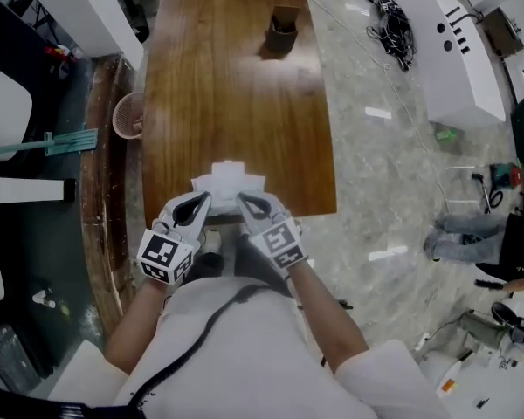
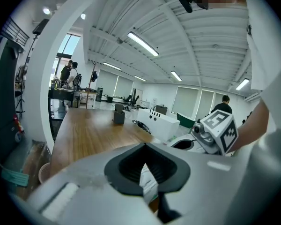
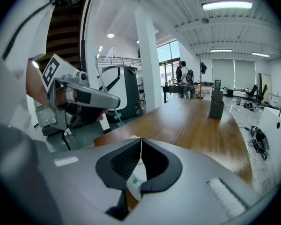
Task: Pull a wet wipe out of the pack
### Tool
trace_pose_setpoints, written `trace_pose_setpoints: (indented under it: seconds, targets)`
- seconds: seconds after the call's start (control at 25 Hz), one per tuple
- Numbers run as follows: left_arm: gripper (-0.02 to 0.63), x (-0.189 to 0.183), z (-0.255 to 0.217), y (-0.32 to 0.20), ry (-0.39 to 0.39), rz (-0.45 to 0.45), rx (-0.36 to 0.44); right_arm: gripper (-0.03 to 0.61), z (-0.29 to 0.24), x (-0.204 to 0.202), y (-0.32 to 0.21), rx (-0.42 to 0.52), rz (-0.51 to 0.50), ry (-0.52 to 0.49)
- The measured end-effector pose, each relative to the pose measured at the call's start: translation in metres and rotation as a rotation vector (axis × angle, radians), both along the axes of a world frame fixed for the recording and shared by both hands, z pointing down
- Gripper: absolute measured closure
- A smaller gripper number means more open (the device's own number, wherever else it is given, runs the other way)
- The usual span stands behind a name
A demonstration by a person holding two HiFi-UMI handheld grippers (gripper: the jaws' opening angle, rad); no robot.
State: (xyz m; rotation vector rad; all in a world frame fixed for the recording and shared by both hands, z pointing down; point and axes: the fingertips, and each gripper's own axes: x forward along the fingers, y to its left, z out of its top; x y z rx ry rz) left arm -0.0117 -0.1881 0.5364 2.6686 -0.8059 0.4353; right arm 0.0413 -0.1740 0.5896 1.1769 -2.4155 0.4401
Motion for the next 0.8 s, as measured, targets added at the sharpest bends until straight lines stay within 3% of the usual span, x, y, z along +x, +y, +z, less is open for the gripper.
trace_pose_setpoints:
  seconds: [0.2, 0.52, 0.8]
  targets:
    - [0.609, -0.001, 0.006, 0.001, -0.007, -0.029, -0.017, 0.533, 0.023, -0.011, 0.006, -0.052, -0.074, 0.021]
    - [0.609, 0.004, 0.013, 0.0, 0.0, -0.048, -0.038, 0.502, 0.036, -0.008, 0.004, -0.086, -0.091, 0.019]
    - [0.609, -0.002, 0.019, 0.003, -0.006, -0.065, -0.055, 0.445, 0.053, -0.012, -0.002, -0.13, -0.151, 0.081]
